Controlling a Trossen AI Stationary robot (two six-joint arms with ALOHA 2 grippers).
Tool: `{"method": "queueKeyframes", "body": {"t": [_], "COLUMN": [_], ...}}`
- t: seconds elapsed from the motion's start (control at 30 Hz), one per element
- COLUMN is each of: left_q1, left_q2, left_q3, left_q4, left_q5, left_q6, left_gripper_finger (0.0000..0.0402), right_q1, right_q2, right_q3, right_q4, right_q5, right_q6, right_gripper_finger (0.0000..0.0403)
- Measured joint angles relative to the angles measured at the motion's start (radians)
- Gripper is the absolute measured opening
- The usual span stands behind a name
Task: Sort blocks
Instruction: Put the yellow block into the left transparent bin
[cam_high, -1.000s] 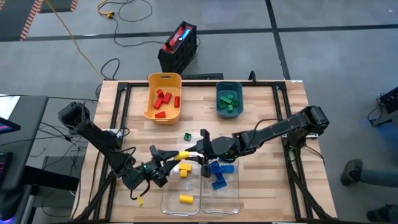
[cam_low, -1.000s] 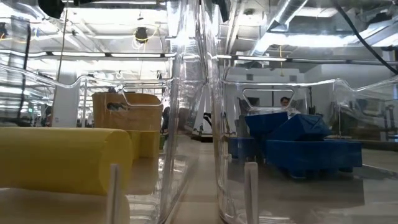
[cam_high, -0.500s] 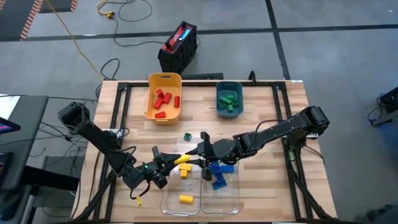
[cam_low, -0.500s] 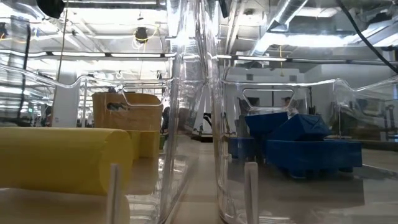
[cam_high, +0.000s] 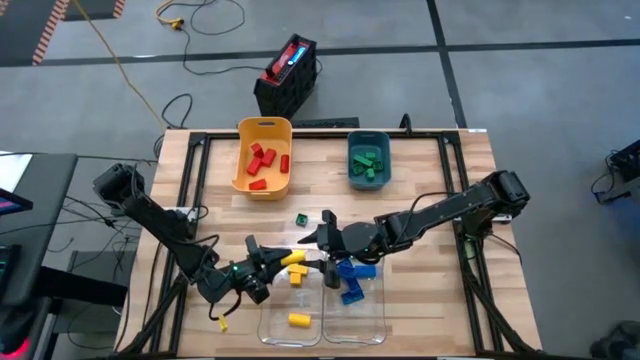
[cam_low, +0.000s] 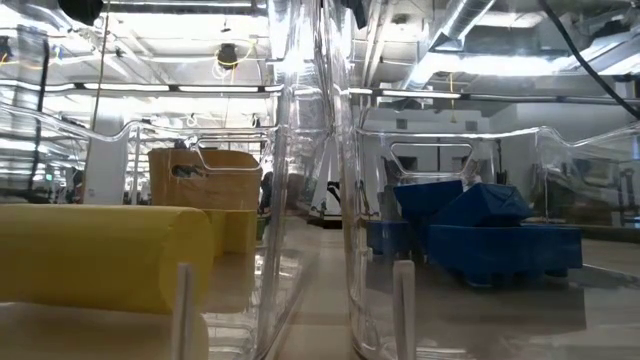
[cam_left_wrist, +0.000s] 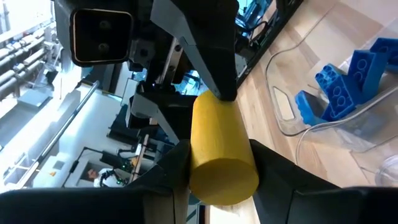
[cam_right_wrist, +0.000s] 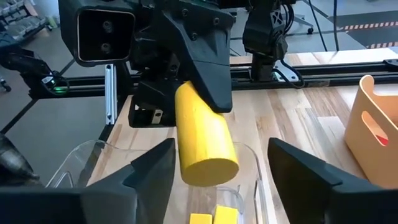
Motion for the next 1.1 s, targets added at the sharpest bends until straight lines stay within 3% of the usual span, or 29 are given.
{"method": "queueKeyframes", "body": {"t": [0.13, 0.27, 0.5, 0.63, 0.83, 1.1], "left_q1": [-0.004, -0.04, -0.035, 0.025, 0.113, 0.161], "left_q2": [0.0, 0.0, 0.0, 0.0, 0.0, -0.001], "left_q3": [0.0, 0.0, 0.001, 0.036, 0.066, 0.069], "left_q4": [-0.024, -0.174, -0.512, -0.652, -0.724, -0.745], "left_q5": [-0.001, 0.021, 0.331, 0.493, 0.705, 0.727], "left_q6": [-0.051, -0.233, -0.851, -1.076, -1.186, -1.184], "left_gripper_finger": [0.0122, 0.0122, 0.0124, 0.0124, 0.0127, 0.0171], "right_q1": [0.0, 0.004, 0.046, 0.056, 0.057, 0.1], "right_q2": [-0.017, -0.1, -0.196, -0.196, -0.164, -0.186], "right_q3": [-0.001, -0.001, -0.001, 0.0, -0.001, 0.0], "right_q4": [-0.044, -0.152, -0.29, -0.314, -0.538, -0.603], "right_q5": [-0.001, -0.001, 0.134, 0.157, 0.155, 0.204], "right_q6": [-0.004, -0.002, -0.002, 0.008, 0.089, 0.144], "right_gripper_finger": [0.0277, 0.0278, 0.0278, 0.0278, 0.0278, 0.0278]}}
